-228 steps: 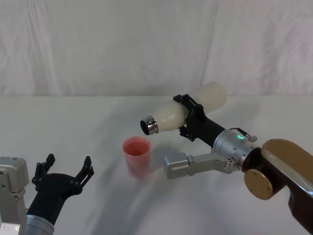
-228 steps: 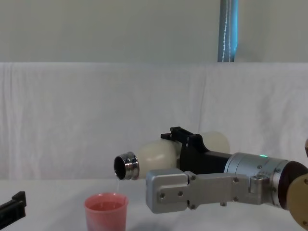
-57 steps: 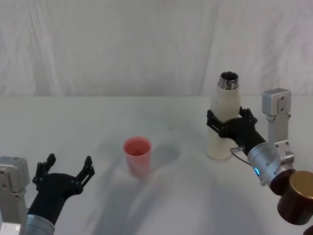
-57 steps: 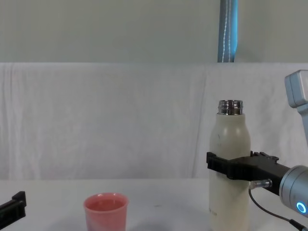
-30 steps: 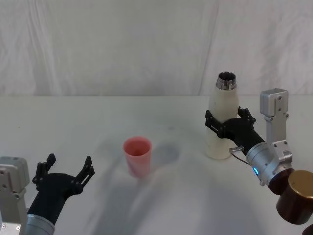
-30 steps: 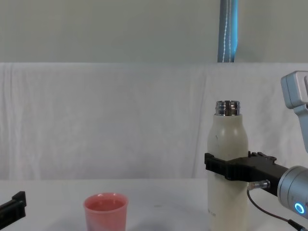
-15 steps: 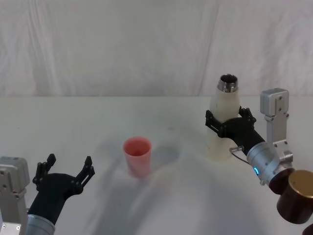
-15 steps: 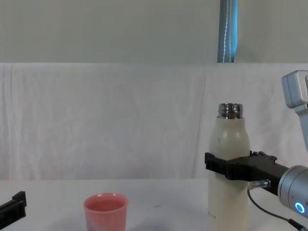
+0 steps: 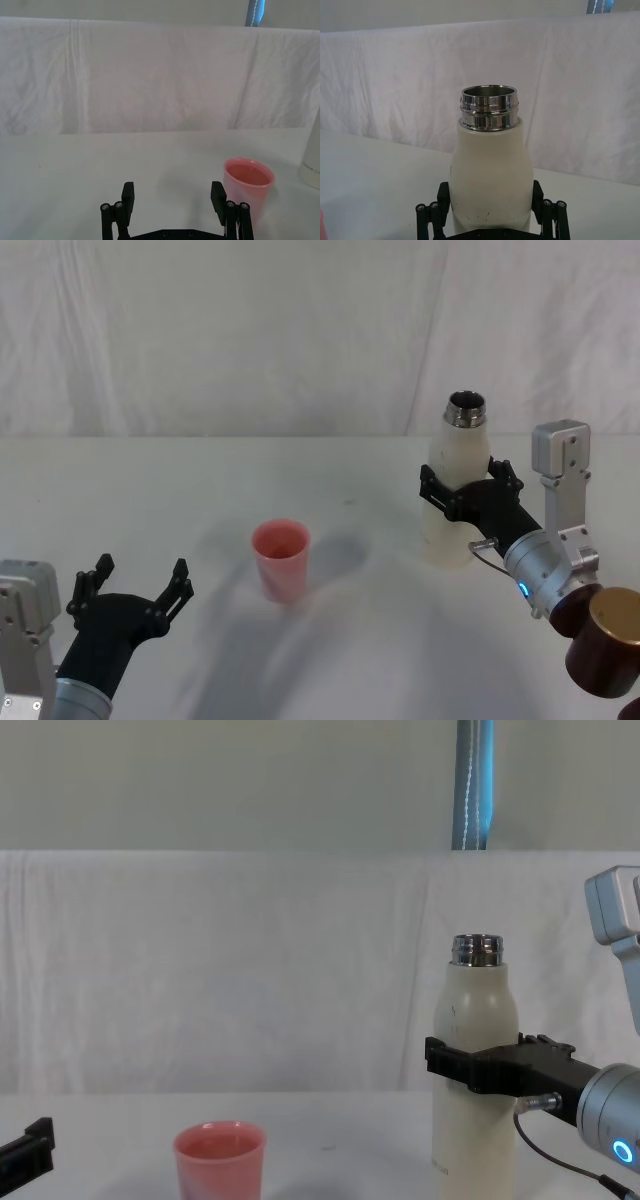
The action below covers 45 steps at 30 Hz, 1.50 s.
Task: Grasp the thermos with one hand and pour water into the cup lid.
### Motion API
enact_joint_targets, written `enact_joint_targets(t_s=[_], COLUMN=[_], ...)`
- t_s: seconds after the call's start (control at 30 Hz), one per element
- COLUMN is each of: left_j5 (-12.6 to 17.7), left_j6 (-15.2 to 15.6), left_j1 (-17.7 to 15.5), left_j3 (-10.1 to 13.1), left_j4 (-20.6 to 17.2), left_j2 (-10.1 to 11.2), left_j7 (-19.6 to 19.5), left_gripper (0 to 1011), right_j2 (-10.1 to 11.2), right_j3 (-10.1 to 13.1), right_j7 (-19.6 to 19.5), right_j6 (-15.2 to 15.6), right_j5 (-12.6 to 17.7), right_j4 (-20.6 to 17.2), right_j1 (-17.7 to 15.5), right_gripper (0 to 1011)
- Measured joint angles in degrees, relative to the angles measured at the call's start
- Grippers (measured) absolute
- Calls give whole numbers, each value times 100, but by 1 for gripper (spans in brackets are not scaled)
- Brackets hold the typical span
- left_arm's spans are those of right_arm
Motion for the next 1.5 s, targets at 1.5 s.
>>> enact_joint_targets(t_s=[1.5], left_j5=[0], left_j6=[0], left_j1=[0], left_j3=[0], left_j4=[0], left_j2=[0], left_j7=[0], left_gripper=[1001], right_j2=[194], right_j3=[48], right_j7=[65], right_j6=[201], right_j5=[53], right_j4=[-446], right_j1=[-394], right_gripper=[1000])
